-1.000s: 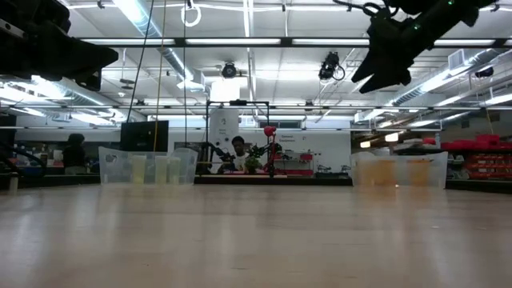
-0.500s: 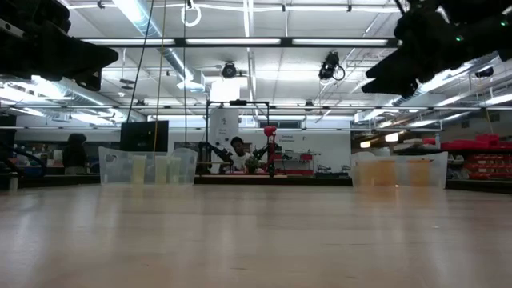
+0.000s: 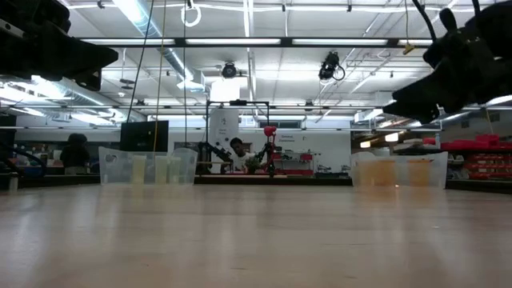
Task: Pick and place medicine bottles into bin by pill shape (circle, oval)
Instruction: Return to Home Position
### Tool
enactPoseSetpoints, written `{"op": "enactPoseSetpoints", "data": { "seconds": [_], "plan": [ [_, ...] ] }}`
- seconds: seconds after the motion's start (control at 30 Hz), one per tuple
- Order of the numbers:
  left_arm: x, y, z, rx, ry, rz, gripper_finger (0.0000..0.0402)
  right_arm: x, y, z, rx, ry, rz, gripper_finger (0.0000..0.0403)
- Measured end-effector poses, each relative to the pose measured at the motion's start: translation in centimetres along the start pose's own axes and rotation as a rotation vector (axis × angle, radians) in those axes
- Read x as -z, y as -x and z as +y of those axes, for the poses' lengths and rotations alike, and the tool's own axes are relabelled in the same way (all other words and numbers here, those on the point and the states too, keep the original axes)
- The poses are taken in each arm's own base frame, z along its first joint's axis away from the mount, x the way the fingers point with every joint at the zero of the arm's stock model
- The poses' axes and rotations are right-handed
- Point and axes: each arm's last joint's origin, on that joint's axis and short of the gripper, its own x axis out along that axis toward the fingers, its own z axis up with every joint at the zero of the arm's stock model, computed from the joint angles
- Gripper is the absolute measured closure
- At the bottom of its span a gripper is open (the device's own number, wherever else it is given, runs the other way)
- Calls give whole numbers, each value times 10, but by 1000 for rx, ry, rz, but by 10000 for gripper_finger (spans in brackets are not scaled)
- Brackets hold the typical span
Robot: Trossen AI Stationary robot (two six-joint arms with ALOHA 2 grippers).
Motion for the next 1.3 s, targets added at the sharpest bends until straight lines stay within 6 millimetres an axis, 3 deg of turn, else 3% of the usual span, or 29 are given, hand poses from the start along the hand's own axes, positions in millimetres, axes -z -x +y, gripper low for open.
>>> {"op": "enactPoseSetpoints", "data": {
  "seconds": [0.13,1.3],
  "plan": [
    [0,0,0,0,0,0,366,9,2,-1,-3,-30,28,127],
    [0,0,0,0,0,0,368,9,1,-2,23,6,33,127]
  ]
}}
